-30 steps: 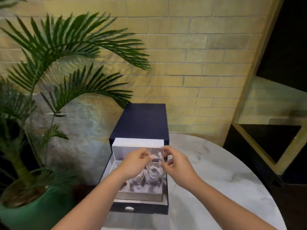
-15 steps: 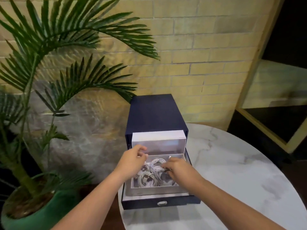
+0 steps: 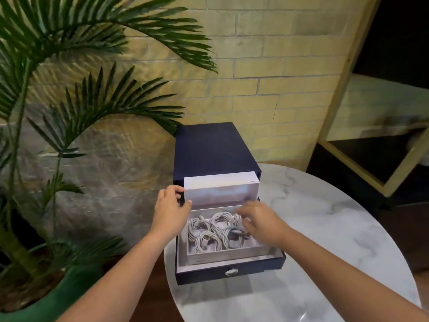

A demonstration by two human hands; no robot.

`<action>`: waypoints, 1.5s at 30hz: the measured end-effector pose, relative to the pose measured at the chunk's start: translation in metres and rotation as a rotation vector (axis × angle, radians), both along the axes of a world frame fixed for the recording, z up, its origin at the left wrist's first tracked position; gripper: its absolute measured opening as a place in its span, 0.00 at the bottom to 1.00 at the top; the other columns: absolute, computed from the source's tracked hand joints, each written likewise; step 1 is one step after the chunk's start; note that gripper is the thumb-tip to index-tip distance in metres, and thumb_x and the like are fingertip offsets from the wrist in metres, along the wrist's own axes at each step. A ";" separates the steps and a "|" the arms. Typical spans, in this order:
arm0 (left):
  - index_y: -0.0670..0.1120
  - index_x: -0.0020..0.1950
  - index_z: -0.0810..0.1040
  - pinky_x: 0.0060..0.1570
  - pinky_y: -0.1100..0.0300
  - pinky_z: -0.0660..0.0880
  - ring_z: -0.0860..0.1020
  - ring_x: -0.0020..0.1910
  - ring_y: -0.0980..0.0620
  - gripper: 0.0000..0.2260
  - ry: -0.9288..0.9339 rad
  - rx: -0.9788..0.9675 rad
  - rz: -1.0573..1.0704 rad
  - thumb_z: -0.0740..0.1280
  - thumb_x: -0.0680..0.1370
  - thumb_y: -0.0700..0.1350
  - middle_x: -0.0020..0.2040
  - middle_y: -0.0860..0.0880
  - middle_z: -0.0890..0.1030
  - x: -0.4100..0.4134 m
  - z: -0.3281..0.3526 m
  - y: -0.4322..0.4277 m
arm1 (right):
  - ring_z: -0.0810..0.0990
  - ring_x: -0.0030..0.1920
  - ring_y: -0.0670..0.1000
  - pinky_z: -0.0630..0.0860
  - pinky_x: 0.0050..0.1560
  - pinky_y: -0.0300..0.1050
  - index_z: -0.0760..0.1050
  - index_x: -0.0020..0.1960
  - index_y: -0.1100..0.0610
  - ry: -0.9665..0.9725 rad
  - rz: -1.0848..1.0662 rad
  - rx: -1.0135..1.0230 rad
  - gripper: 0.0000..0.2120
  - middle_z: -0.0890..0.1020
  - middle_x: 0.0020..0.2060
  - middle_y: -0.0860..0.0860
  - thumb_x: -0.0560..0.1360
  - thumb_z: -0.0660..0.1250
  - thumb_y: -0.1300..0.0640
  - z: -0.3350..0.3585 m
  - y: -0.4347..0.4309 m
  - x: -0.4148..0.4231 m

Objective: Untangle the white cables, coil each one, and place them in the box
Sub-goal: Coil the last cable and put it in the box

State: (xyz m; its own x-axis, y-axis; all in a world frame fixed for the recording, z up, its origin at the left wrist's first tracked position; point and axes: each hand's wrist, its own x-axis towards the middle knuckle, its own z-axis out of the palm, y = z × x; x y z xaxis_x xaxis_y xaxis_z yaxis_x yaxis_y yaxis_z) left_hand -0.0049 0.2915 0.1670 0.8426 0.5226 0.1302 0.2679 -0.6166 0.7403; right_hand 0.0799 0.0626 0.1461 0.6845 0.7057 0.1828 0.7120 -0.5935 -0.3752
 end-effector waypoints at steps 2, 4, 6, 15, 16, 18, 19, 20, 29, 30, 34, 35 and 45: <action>0.49 0.67 0.69 0.64 0.47 0.69 0.73 0.60 0.46 0.19 0.021 -0.031 0.010 0.67 0.77 0.46 0.61 0.48 0.68 0.000 0.000 0.002 | 0.78 0.47 0.50 0.74 0.51 0.43 0.81 0.53 0.56 -0.009 -0.142 0.203 0.10 0.81 0.47 0.51 0.76 0.64 0.62 0.013 -0.002 0.006; 0.48 0.73 0.64 0.68 0.45 0.66 0.69 0.67 0.45 0.25 0.063 -0.076 -0.003 0.66 0.77 0.48 0.69 0.46 0.67 0.001 0.000 0.004 | 0.76 0.43 0.50 0.73 0.48 0.43 0.79 0.49 0.57 -0.006 -0.297 0.364 0.07 0.78 0.43 0.50 0.75 0.64 0.64 0.023 -0.002 0.015; 0.47 0.77 0.59 0.70 0.47 0.64 0.66 0.71 0.45 0.29 0.105 -0.141 -0.039 0.65 0.79 0.49 0.74 0.46 0.64 0.004 0.003 0.005 | 0.74 0.47 0.51 0.72 0.52 0.45 0.75 0.53 0.58 0.030 -0.423 0.460 0.08 0.73 0.47 0.50 0.75 0.64 0.63 0.029 0.001 0.026; 0.49 0.77 0.59 0.59 0.58 0.65 0.71 0.67 0.49 0.27 0.041 -0.375 -0.053 0.64 0.80 0.51 0.71 0.49 0.70 0.003 0.017 -0.012 | 0.74 0.60 0.51 0.70 0.58 0.45 0.61 0.73 0.51 0.487 -0.381 0.410 0.25 0.73 0.64 0.50 0.77 0.64 0.56 0.034 0.004 0.034; 0.50 0.78 0.57 0.59 0.57 0.65 0.70 0.68 0.48 0.29 0.026 -0.395 -0.029 0.63 0.80 0.52 0.71 0.49 0.70 0.002 0.017 -0.012 | 0.74 0.61 0.51 0.71 0.60 0.46 0.61 0.74 0.49 0.477 -0.383 0.414 0.27 0.73 0.64 0.50 0.77 0.65 0.55 0.032 0.002 0.034; 0.50 0.78 0.57 0.59 0.57 0.64 0.69 0.68 0.48 0.28 -0.003 -0.430 0.005 0.62 0.80 0.53 0.68 0.50 0.72 -0.002 0.016 -0.013 | 0.75 0.59 0.51 0.71 0.63 0.50 0.58 0.75 0.45 0.482 -0.386 0.410 0.30 0.71 0.64 0.52 0.76 0.65 0.51 0.032 -0.004 0.030; 0.51 0.78 0.58 0.61 0.56 0.64 0.68 0.69 0.48 0.27 -0.015 -0.431 0.012 0.61 0.81 0.54 0.66 0.52 0.71 -0.003 0.015 -0.013 | 0.76 0.56 0.50 0.71 0.63 0.49 0.56 0.75 0.43 0.482 -0.377 0.400 0.31 0.70 0.62 0.52 0.76 0.65 0.50 0.031 -0.007 0.028; 0.51 0.77 0.60 0.63 0.54 0.64 0.67 0.70 0.49 0.26 -0.023 -0.421 0.016 0.59 0.81 0.55 0.66 0.53 0.70 -0.005 0.012 -0.014 | 0.76 0.54 0.49 0.70 0.62 0.46 0.56 0.75 0.43 0.479 -0.365 0.386 0.31 0.69 0.61 0.52 0.77 0.65 0.50 0.031 -0.009 0.024; 0.49 0.46 0.73 0.38 0.61 0.67 0.73 0.45 0.53 0.05 -0.098 -0.320 0.160 0.61 0.80 0.49 0.54 0.47 0.73 -0.020 -0.001 -0.032 | 0.74 0.48 0.47 0.72 0.47 0.36 0.69 0.52 0.52 0.385 -0.401 0.433 0.07 0.67 0.54 0.52 0.76 0.65 0.56 0.020 -0.028 -0.015; 0.47 0.47 0.73 0.38 0.63 0.66 0.73 0.46 0.52 0.05 -0.081 -0.304 0.170 0.62 0.80 0.47 0.55 0.47 0.72 -0.022 -0.002 -0.034 | 0.73 0.49 0.46 0.70 0.46 0.33 0.69 0.50 0.53 0.387 -0.410 0.442 0.06 0.67 0.53 0.51 0.76 0.66 0.55 0.020 -0.029 -0.019; 0.46 0.50 0.72 0.44 0.61 0.68 0.71 0.54 0.48 0.03 -0.024 -0.256 0.194 0.61 0.79 0.45 0.56 0.49 0.68 -0.029 -0.007 -0.047 | 0.71 0.52 0.43 0.66 0.48 0.32 0.70 0.45 0.58 0.430 -0.427 0.457 0.11 0.67 0.53 0.50 0.77 0.66 0.51 0.017 -0.036 -0.032; 0.47 0.50 0.71 0.49 0.59 0.68 0.71 0.55 0.48 0.03 -0.016 -0.251 0.187 0.61 0.79 0.45 0.57 0.49 0.67 -0.029 -0.008 -0.049 | 0.70 0.52 0.42 0.65 0.49 0.32 0.70 0.43 0.59 0.440 -0.428 0.466 0.12 0.67 0.53 0.50 0.77 0.66 0.51 0.015 -0.037 -0.034; 0.51 0.55 0.69 0.56 0.64 0.60 0.64 0.63 0.49 0.05 0.005 -0.232 0.139 0.59 0.80 0.43 0.64 0.47 0.61 -0.041 -0.016 -0.062 | 0.69 0.53 0.43 0.69 0.59 0.38 0.70 0.46 0.55 0.419 -0.401 0.391 0.07 0.65 0.57 0.49 0.77 0.66 0.52 0.002 -0.034 -0.046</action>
